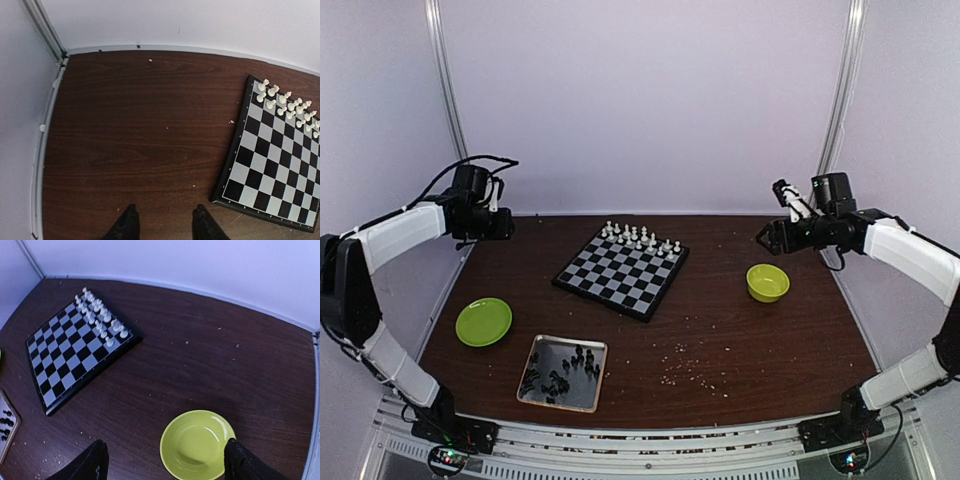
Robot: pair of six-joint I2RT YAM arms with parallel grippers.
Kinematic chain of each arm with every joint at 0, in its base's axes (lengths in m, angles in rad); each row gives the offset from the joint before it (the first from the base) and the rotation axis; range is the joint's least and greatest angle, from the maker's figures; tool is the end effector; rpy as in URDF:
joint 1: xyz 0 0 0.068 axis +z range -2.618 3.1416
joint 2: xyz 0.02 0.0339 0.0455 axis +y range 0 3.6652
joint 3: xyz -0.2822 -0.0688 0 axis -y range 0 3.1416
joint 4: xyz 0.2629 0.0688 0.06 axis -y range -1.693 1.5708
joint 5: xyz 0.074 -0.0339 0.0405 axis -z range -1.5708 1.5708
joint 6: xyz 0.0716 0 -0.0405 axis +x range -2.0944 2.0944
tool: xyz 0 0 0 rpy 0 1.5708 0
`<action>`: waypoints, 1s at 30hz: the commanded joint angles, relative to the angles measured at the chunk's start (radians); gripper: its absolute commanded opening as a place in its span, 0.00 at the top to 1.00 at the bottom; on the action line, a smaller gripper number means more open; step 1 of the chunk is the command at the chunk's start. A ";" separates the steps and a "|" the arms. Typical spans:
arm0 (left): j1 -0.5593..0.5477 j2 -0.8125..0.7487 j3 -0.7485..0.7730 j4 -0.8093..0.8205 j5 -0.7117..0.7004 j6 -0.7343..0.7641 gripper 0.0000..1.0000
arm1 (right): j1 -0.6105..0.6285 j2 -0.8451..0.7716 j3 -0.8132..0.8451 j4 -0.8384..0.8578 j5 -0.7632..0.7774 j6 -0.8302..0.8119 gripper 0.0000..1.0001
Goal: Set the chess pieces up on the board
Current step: Move the chessboard to the center of the board.
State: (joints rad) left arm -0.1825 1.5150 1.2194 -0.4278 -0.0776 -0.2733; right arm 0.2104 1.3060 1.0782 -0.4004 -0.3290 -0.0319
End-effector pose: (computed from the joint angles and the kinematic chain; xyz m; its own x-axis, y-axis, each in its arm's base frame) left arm 0.3769 -0.0639 0.2798 -0.6602 -0.1518 -0.7356 -0.0565 0.9866 -0.1529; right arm 0.3184 0.0916 0.3016 -0.5600 -0.1505 -0.8147 -0.4714 0.8665 0.1640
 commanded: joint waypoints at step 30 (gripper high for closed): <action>-0.055 0.811 0.470 0.202 0.521 -0.535 0.82 | 0.305 0.803 0.476 -0.167 -0.221 0.191 0.03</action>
State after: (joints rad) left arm -0.2111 2.2932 1.6524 -0.2817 0.3569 -0.7769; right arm 0.5110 2.0964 1.5135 -0.5465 -0.5068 0.1310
